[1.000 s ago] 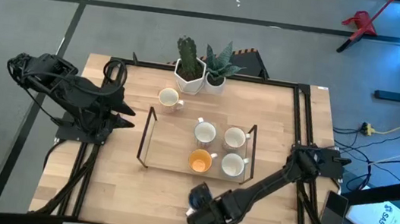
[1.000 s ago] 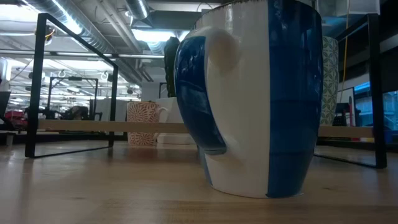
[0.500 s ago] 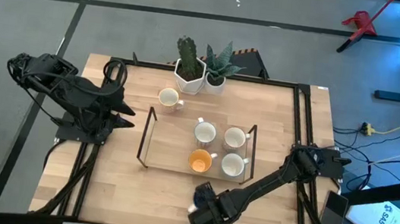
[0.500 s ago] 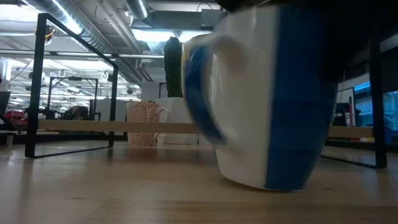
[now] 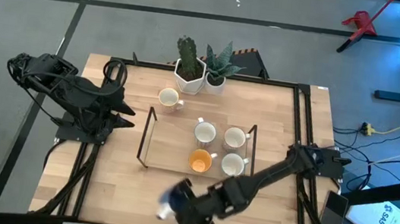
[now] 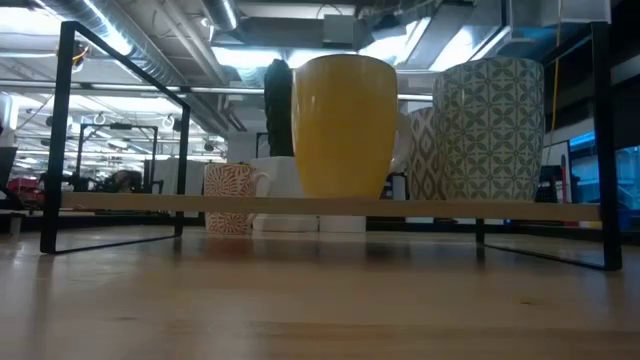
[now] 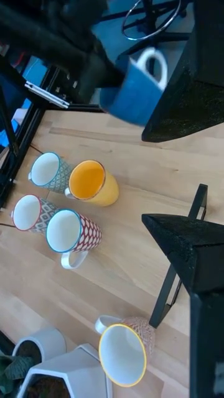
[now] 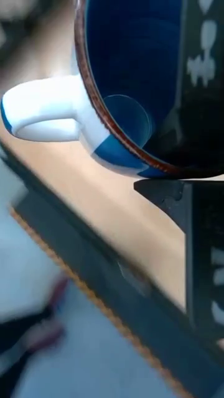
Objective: Place coffee mugs
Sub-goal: Put the blue mug on the shelf
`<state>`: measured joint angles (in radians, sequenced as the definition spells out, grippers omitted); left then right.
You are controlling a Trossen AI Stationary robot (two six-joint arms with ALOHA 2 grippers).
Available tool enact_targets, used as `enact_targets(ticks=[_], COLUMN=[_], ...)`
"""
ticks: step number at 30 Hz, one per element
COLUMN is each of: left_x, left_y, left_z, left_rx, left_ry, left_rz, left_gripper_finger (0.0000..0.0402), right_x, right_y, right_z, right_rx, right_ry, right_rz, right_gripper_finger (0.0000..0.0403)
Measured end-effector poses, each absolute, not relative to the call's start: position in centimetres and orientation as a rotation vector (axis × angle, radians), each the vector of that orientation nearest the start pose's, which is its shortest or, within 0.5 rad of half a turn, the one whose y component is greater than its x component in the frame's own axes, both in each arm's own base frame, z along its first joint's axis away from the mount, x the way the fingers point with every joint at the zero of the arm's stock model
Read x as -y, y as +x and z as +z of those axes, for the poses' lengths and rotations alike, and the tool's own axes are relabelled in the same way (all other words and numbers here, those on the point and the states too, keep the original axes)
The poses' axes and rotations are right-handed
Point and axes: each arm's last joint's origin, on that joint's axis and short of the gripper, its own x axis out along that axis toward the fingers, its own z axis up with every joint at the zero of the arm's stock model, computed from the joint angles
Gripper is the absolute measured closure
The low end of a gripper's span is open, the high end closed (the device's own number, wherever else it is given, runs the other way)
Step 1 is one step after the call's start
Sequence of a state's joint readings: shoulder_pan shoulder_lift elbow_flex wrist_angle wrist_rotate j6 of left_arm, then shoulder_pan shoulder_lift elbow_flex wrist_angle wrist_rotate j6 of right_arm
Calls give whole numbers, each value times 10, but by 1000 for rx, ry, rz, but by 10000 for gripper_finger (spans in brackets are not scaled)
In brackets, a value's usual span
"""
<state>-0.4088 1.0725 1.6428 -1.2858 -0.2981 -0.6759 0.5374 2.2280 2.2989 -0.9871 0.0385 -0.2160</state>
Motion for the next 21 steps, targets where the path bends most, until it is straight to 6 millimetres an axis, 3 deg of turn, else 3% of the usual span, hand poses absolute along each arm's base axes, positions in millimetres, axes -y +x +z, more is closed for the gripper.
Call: enact_targets(ticks=[4, 7, 11, 14, 21], left_x=[48, 48, 48, 48, 47], left_y=[132, 131, 131, 131, 131], left_z=[456, 456, 455, 455, 455], left_rx=[-672, -672, -677, -679, -677], left_ry=[-404, -403, -397, -395, -366], left_rz=[124, 125, 126, 126, 122], left_gripper_finger=[208, 208, 208, 208, 208], right_x=[-209, -172, -132, -112, -97], right_y=[430, 443, 460, 466, 479], right_z=[344, 345, 338, 331, 299], right_rx=[-695, -726, -762, -796, -890], right_ry=[-509, -515, -498, -463, -449], right_rz=[429, 346, 287, 300, 395], right_gripper_finger=[401, 401, 402, 402, 402])
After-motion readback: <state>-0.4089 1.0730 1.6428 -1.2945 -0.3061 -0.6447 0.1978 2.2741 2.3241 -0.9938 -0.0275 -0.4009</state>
